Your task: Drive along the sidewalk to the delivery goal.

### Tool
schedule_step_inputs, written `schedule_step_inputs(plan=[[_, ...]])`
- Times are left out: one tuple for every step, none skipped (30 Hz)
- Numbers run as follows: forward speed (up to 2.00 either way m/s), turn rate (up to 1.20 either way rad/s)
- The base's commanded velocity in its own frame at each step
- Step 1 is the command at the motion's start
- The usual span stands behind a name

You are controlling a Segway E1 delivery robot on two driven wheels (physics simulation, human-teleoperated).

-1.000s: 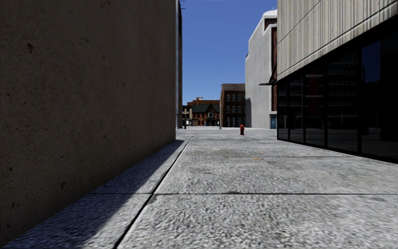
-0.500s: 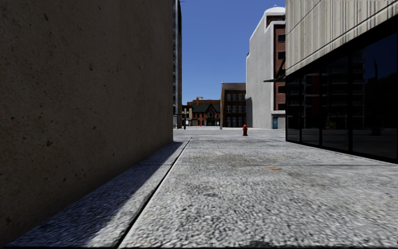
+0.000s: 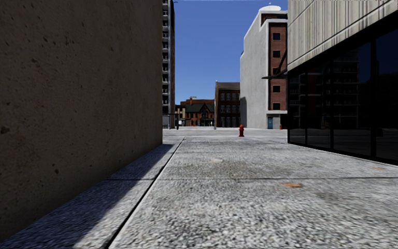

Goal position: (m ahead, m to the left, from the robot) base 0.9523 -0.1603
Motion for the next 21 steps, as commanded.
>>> schedule_step_inputs(plan=[[2.00, 0.00], [2.00, 0.00], [2.00, 0.00], [2.00, 0.00], [2.00, 0.00], [2.00, 0.00], [2.00, 0.00], [2.00, 0.00], [2.00, 0.00], [2.00, 0.00], [2.00, 0.00], [2.00, 0.00], [1.04, 0.00], [1.04, 0.00], [0.00, 0.00], [0.00, 0.00], [0.00, 0.00], [0.00, 0.00], [0.00, 0.00], [0.00, 0.00], [0.00, 0.00]])
